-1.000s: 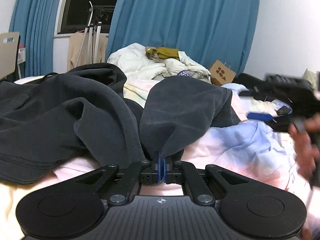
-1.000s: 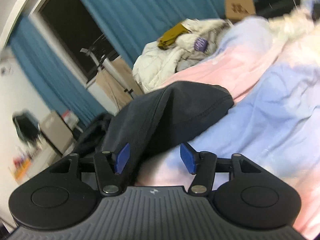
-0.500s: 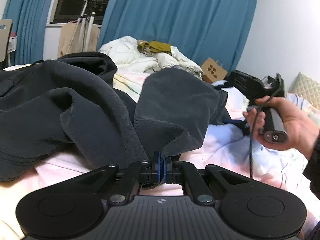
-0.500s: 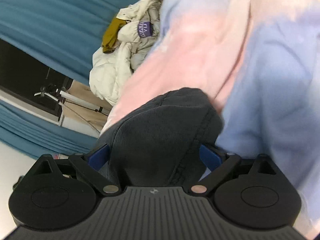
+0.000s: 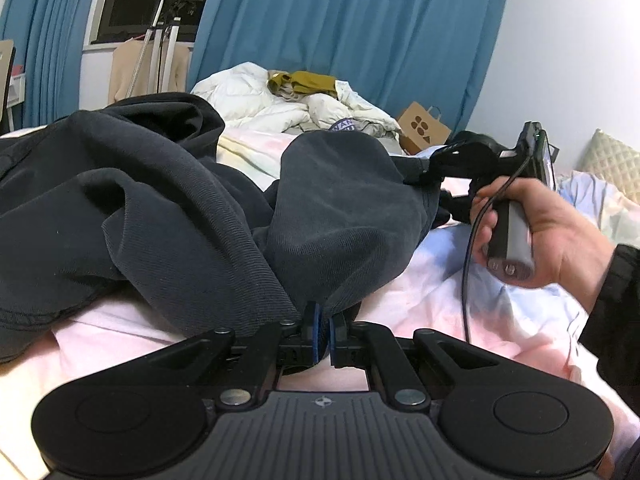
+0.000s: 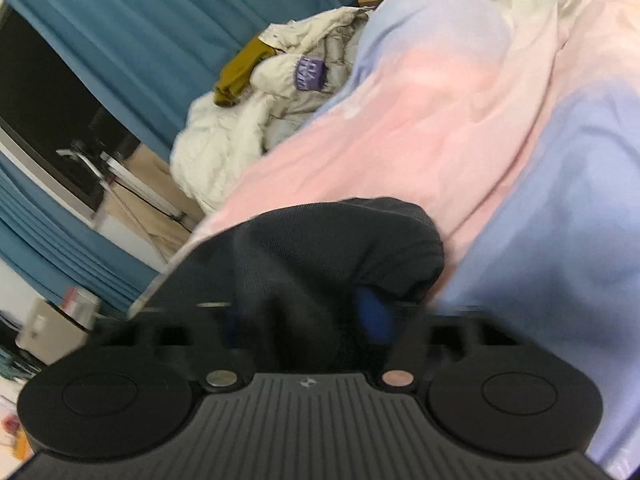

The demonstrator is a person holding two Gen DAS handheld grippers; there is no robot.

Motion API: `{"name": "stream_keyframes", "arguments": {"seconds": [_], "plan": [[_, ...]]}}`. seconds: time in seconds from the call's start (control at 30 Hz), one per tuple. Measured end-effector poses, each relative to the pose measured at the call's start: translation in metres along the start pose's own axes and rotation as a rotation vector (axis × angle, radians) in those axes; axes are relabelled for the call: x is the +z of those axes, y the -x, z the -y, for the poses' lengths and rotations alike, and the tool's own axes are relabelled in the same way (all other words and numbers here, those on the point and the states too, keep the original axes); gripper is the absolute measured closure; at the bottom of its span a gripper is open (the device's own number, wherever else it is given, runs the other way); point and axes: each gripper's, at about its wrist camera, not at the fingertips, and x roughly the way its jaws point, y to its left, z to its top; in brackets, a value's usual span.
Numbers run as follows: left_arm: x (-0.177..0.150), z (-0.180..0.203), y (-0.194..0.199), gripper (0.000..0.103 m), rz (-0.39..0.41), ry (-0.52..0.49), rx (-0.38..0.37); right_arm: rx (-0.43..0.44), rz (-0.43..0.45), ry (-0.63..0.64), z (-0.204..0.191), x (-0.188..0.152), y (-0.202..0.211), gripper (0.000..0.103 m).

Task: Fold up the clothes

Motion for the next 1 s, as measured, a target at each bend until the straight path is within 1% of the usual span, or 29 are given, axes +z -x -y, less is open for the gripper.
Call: {"name": "stream_keyframes", "arguments": {"seconds": [0.03,0.07,0.17,0.27,0.43,0.57,0.63,0.7,0.77,0.87,0.9,1.0], "plan": [[0.0,0.0,0.0,0.098,0.0,-0.002,0.001,0.018,0.005,-0.031,0.003,0.002,0.002,0.089],[0.0,-0.001,0.0,0.098,0.001,-0.002,0.0,0.031,0.018,-0.036,0.004,0.002,0.005,0.091],[-0.001,-0.003,0.002,0.097,0.007,0.004,-0.009,0.048,0.062,-0.038,0.003,0.006,0.014,0.095],[0.0,-0.001,0.006,0.097,0.023,0.0,-0.026,0.073,0.153,-0.016,-0.003,0.012,0.031,0.096],[0.0,0.006,0.013,0.095,0.066,-0.011,-0.064,0.155,0.37,0.091,-0.025,0.016,0.069,0.097],[0.001,0.008,0.02,0.092,0.112,-0.009,-0.106,0.191,0.521,0.236,-0.052,0.019,0.102,0.097],[0.003,0.01,0.023,0.091,0.136,-0.005,-0.135,0.167,0.584,0.288,-0.056,0.017,0.117,0.097],[0.003,0.01,0.021,0.091,0.131,0.0,-0.14,0.128,0.626,0.316,-0.055,0.018,0.124,0.097],[0.003,0.01,0.017,0.091,0.112,0.006,-0.133,0.057,0.606,0.32,-0.045,0.019,0.124,0.097],[0.001,0.005,0.007,0.091,0.044,0.022,-0.112,-0.042,0.508,0.26,-0.014,0.018,0.128,0.097],[0.001,0.004,0.005,0.091,0.036,0.029,-0.114,-0.078,0.477,0.245,-0.003,0.017,0.131,0.097],[0.001,-0.001,0.002,0.091,0.011,0.049,-0.121,-0.164,0.343,0.171,0.02,0.023,0.129,0.097]]}}
